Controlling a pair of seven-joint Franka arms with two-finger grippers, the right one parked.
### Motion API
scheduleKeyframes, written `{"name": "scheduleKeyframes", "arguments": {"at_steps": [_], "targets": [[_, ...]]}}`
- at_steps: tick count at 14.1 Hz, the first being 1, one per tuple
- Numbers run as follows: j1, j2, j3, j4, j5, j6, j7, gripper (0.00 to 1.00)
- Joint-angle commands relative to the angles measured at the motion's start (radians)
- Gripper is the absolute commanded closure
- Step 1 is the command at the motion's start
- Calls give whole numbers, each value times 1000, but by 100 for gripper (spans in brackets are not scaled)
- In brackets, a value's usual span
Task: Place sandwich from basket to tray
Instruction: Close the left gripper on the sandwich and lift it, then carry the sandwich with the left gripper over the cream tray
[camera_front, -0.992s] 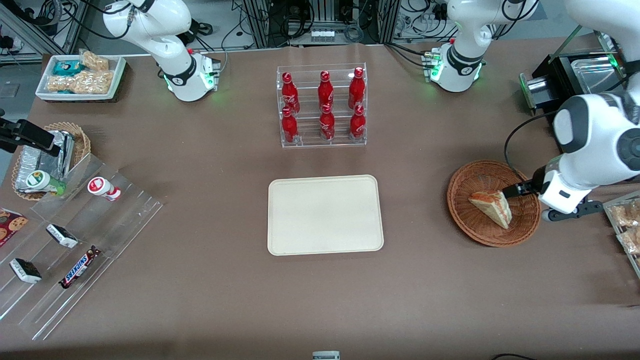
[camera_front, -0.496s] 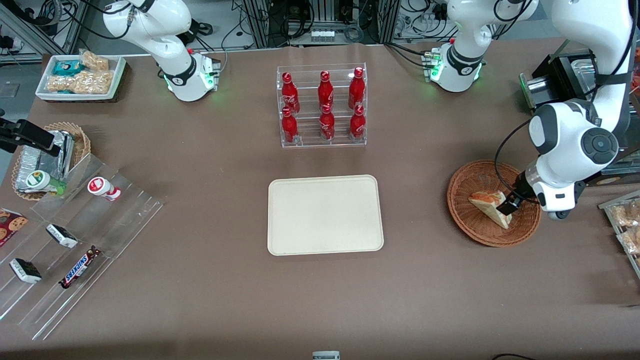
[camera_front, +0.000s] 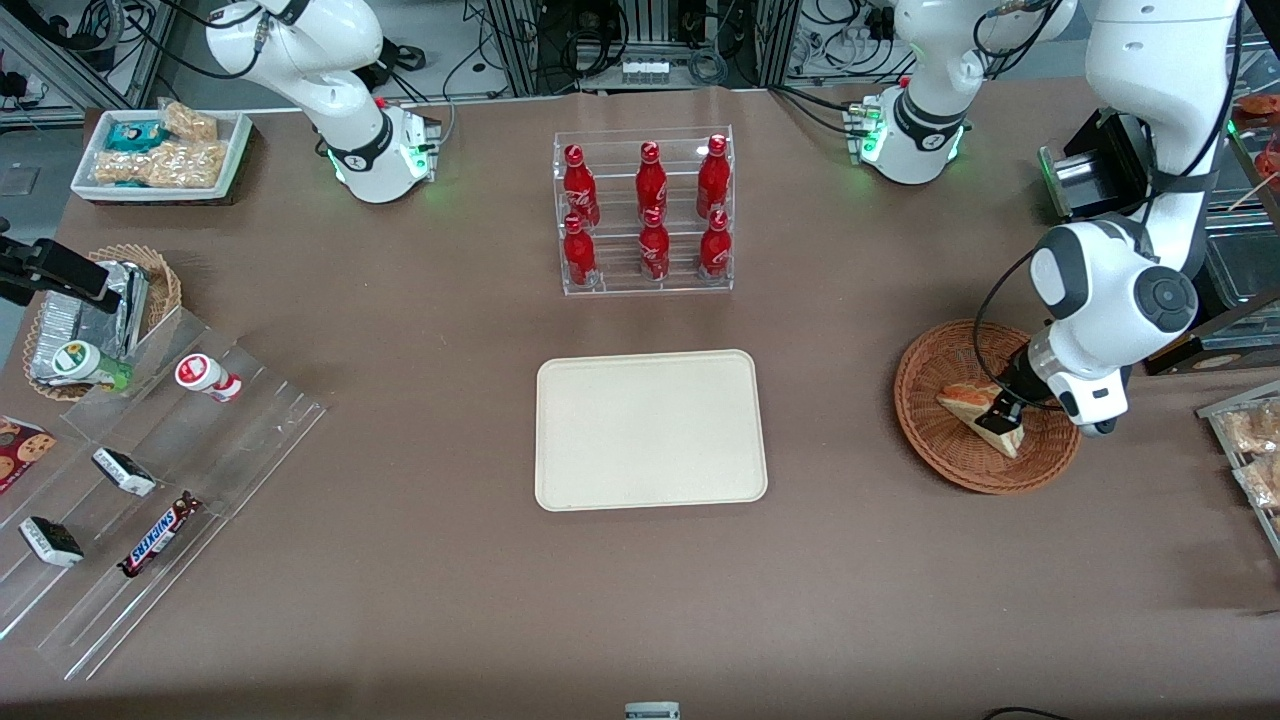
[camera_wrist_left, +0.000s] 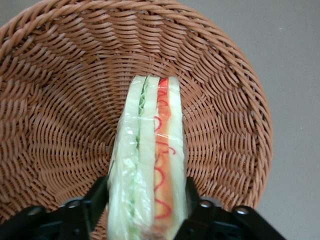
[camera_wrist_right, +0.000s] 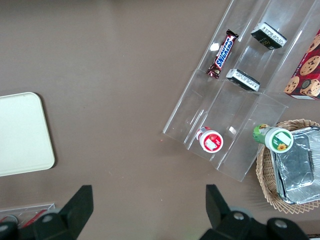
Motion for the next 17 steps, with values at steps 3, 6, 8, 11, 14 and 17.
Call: {"name": "scheduleKeyframes", "arguments": {"at_steps": [3, 6, 8, 11, 14, 17], "targets": [[-10, -10, -1, 111, 1, -139, -12, 98], [-18, -12, -39, 257, 2, -338, -9, 98], [-18, -10, -108, 305, 2, -380, -11, 98], [-59, 2, -208, 325, 1, -373, 12, 100], [-215, 83, -226, 387, 14, -312, 35, 100], [-347, 225, -229, 518, 189, -291, 35, 98]]}}
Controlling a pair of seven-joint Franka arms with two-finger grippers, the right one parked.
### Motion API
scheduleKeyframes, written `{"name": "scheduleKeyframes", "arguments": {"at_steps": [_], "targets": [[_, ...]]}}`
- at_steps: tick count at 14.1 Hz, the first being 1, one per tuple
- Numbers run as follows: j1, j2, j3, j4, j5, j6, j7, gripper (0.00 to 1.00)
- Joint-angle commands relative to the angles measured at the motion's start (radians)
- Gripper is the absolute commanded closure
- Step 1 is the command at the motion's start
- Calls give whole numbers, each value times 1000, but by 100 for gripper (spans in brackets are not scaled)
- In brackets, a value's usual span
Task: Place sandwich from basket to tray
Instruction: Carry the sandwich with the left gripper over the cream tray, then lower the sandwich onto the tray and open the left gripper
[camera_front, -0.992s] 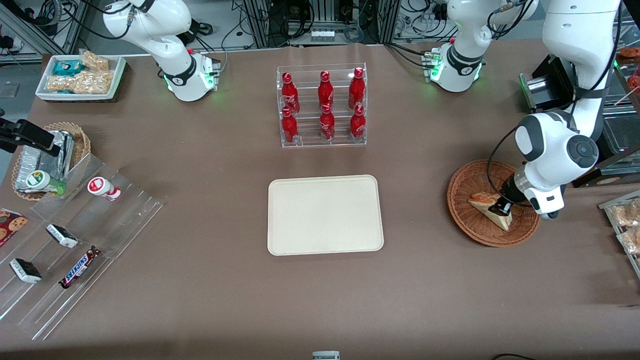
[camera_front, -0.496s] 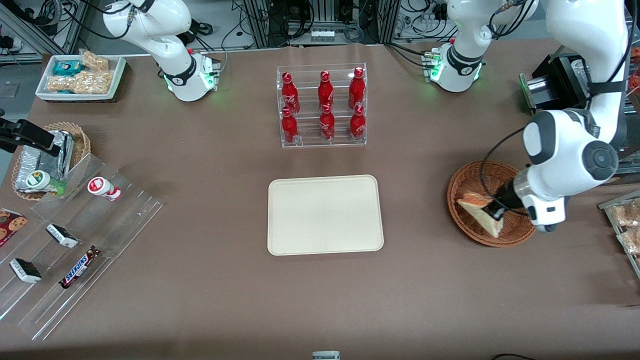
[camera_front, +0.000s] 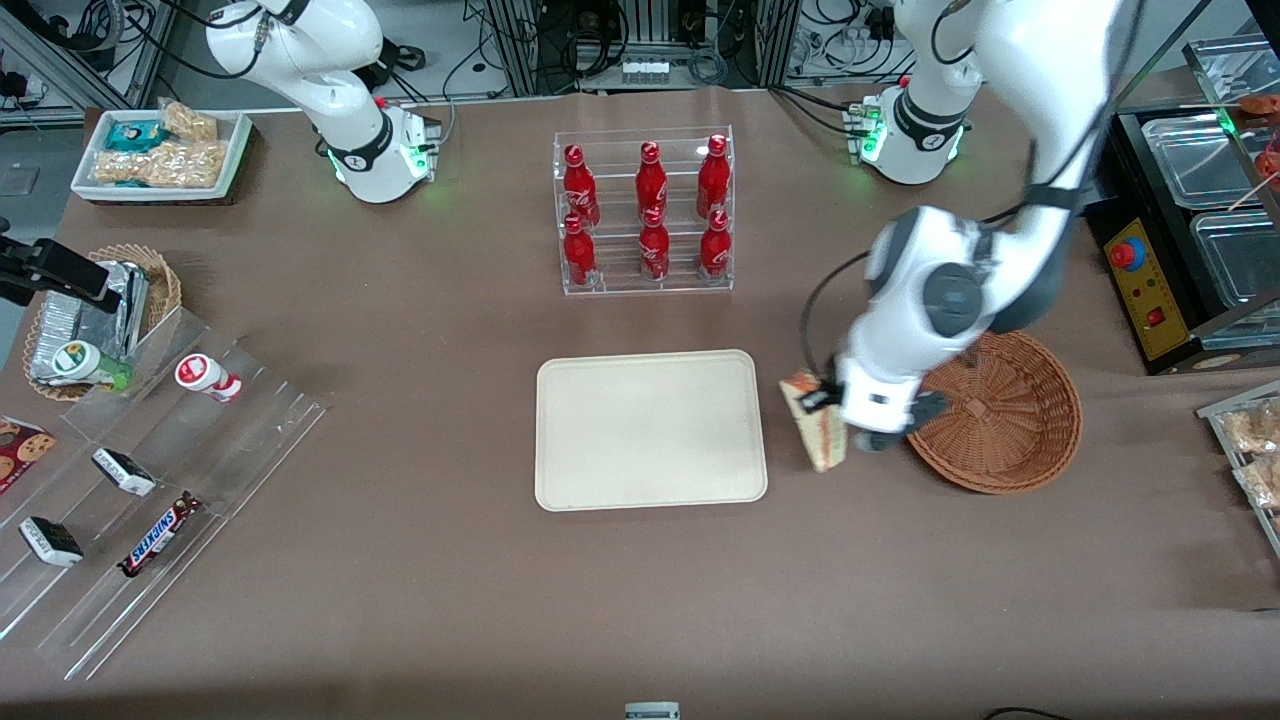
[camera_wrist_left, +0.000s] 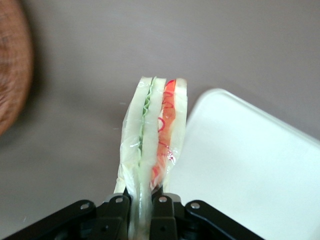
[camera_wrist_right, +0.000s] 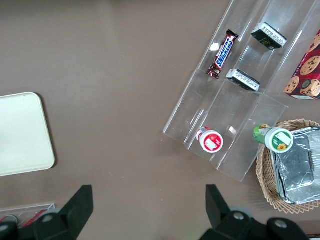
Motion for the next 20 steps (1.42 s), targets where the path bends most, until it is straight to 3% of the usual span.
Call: {"name": "scheduleKeyframes", "arguments": {"at_steps": [1, 5, 10, 14, 15, 16, 17, 18, 20], "targets": [[-104, 168, 11, 175, 85, -2, 15, 98], [-203, 313, 9, 343, 84, 19, 16, 98], [-254, 365, -3, 343, 16, 180, 6, 98], [-260, 383, -3, 338, -5, 197, -14, 95], [-260, 388, -5, 338, -5, 199, -28, 85], [-258, 391, -5, 340, -10, 197, -33, 59], [-258, 387, -3, 343, -37, 197, -51, 9], [-257, 380, -3, 345, -45, 194, -57, 0], [-257, 326, -2, 340, -32, 174, -54, 0]]}}
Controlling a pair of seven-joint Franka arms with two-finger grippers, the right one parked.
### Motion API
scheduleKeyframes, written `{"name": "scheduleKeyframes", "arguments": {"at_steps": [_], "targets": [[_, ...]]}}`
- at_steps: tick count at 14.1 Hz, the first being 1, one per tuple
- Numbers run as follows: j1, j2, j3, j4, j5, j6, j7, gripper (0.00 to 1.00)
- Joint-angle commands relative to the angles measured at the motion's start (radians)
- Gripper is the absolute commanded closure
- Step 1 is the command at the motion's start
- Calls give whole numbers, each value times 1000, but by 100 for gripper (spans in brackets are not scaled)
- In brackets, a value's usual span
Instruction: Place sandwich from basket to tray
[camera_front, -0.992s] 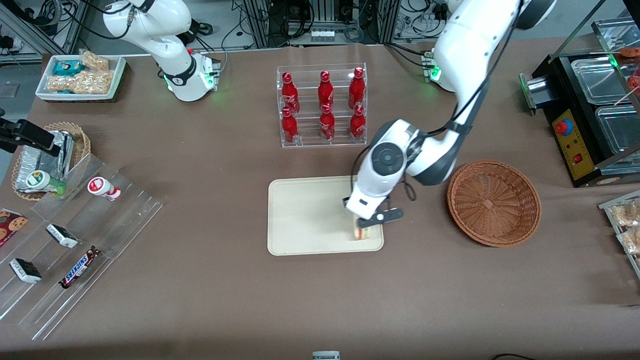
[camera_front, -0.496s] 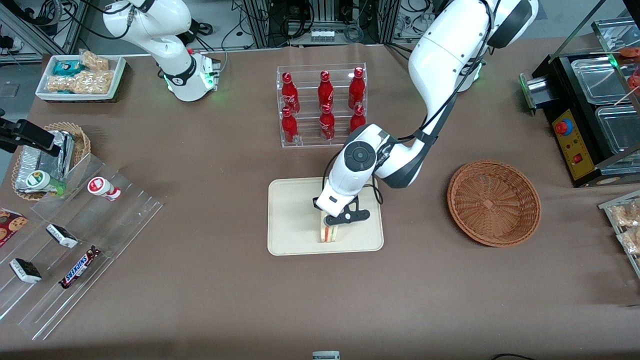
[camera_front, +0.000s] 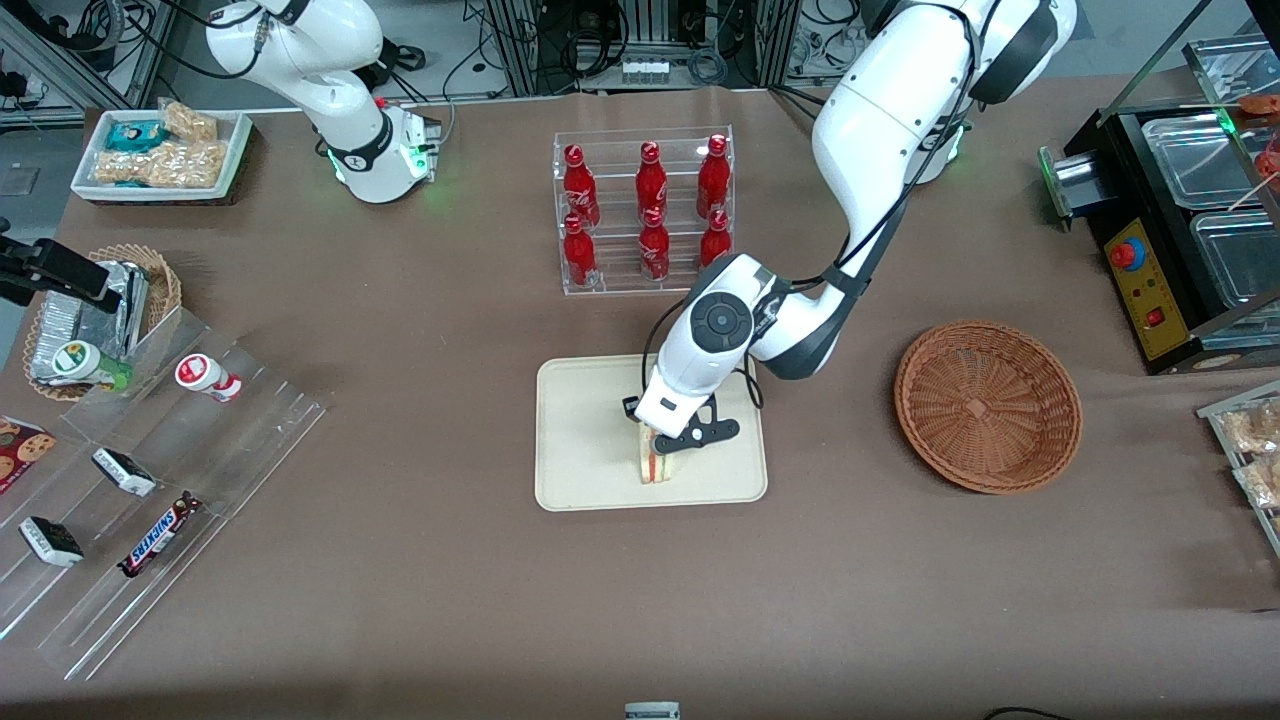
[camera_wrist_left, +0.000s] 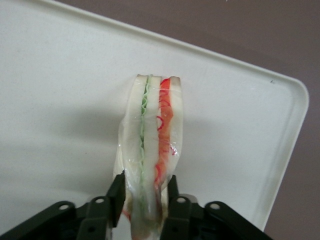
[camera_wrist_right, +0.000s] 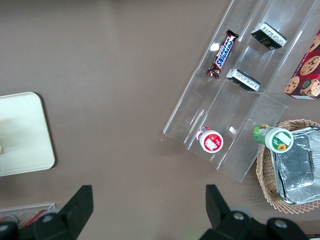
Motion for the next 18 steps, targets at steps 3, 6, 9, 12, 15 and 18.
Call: {"name": "scheduleKeyframes", "arguments": {"at_steps": [3, 6, 9, 12, 15, 18], "targets": [[28, -162, 16, 8, 4, -188, -8, 0], [114, -274, 15, 5, 67, -354, 146, 0], [192, -351, 16, -18, 70, -490, 191, 0], [308, -453, 16, -137, 73, -487, 243, 0], [417, -533, 16, -236, 73, -490, 421, 0], [511, -607, 16, -313, 73, -490, 605, 0]]}}
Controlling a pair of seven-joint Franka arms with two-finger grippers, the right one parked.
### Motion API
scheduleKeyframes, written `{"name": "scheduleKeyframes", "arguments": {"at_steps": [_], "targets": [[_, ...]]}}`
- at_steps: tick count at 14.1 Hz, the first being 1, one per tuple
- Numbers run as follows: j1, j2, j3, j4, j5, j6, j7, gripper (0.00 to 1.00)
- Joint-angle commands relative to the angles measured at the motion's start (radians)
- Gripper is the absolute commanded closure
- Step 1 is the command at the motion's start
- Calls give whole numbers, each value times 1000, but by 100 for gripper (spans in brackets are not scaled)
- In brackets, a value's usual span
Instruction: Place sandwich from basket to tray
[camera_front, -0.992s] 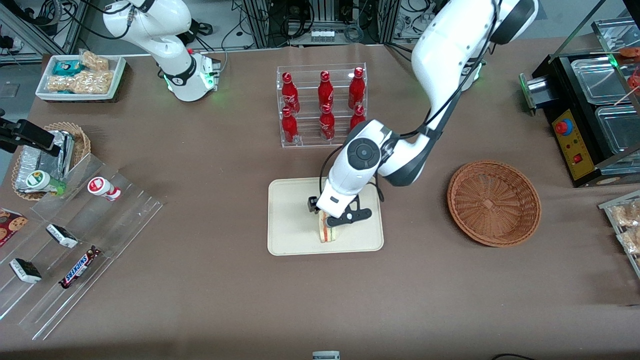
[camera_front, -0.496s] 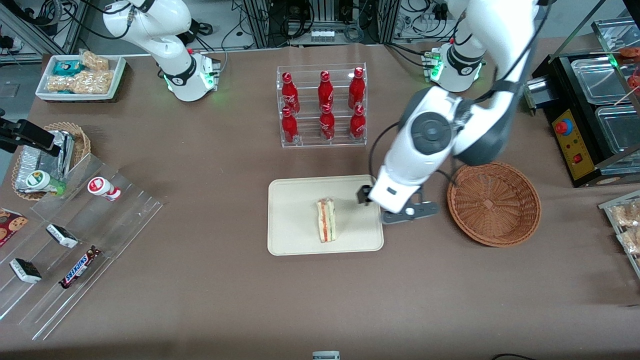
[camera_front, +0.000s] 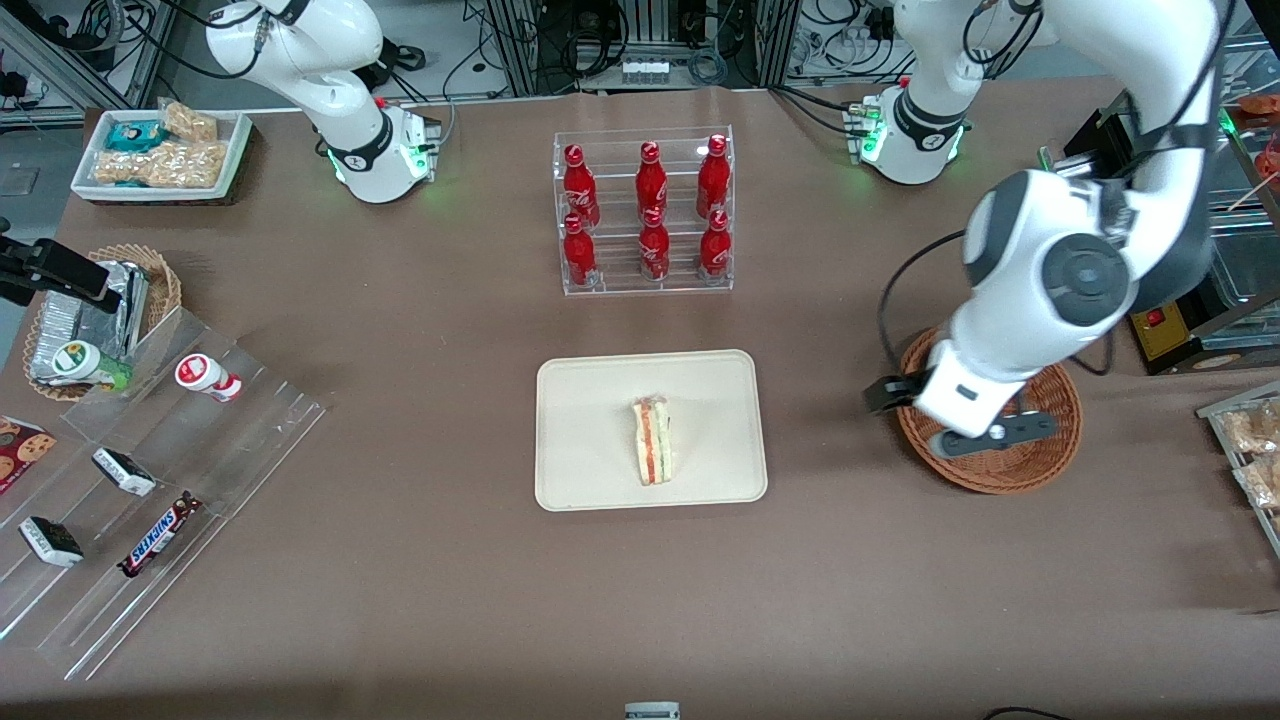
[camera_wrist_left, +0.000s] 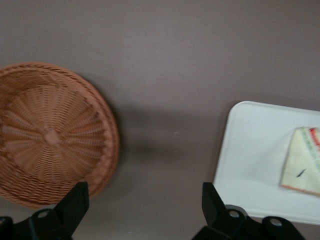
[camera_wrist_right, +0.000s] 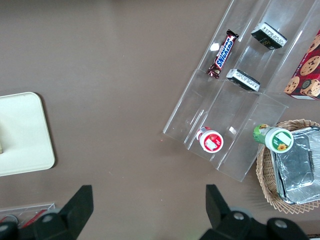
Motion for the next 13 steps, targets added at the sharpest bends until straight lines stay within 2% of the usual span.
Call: {"name": "scheduleKeyframes", "arguments": {"at_steps": [1, 5, 6, 9, 13], "targets": [[82, -110, -12, -104, 6, 4, 160, 0], [147, -179, -12, -109, 9, -63, 315, 0], [146, -198, -3, -107, 11, -91, 344, 0], [72, -238, 111, -64, 8, -157, 392, 0], [69, -235, 122, 55, 3, -215, 399, 0]]}}
